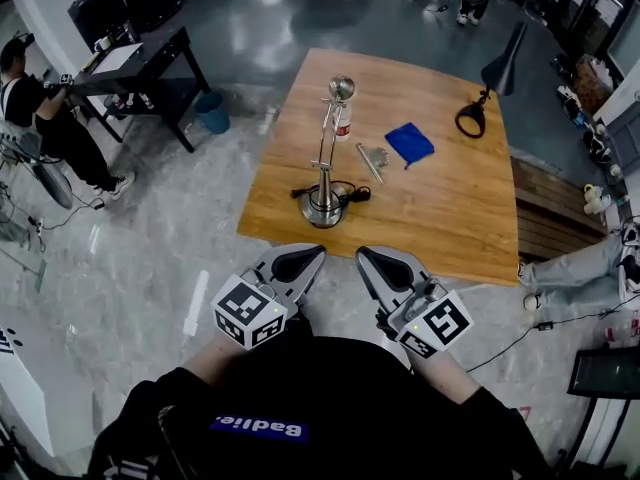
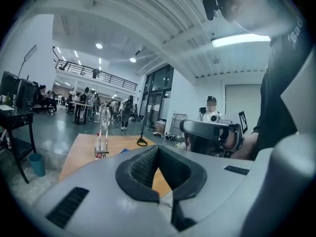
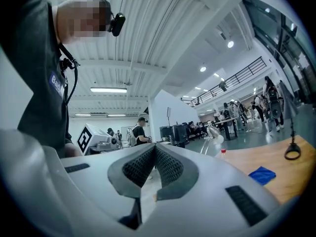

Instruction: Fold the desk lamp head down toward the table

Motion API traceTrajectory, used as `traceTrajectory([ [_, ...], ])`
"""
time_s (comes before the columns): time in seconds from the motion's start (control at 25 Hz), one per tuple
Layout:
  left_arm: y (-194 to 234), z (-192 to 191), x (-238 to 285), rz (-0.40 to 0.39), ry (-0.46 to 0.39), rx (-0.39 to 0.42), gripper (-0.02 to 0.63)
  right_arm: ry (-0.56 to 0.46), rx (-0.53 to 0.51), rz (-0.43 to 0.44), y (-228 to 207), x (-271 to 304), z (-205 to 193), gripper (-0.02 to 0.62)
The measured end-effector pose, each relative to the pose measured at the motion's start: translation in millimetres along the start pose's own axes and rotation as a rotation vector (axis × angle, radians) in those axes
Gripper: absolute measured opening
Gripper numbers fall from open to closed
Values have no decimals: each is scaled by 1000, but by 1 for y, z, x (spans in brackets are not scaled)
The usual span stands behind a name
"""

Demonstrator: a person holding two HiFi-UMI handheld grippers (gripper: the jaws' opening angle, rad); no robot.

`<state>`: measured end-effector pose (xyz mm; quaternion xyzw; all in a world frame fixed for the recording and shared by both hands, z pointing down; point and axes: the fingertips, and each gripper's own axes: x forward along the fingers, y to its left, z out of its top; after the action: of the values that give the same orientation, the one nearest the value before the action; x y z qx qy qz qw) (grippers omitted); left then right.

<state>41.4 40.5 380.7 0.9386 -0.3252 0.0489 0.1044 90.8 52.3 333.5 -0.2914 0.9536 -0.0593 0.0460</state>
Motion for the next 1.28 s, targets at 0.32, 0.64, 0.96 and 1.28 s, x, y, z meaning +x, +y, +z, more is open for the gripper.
traceTrajectory([
  [0.32,90,-6,29,-99,19,10,-2,43,1,-97,-54,76,-3,4],
  [0.64,144,4,53,-256,35,70,-2,54,-4,-203,-99,140,1,4],
  [0.96,180,-28,80,-247,101,98,-2,64,45,-247,-142,152,-11,5],
  [1.28,209,-103,103,-153,217,81,0,107,123,-172,-187,156,-15,6],
])
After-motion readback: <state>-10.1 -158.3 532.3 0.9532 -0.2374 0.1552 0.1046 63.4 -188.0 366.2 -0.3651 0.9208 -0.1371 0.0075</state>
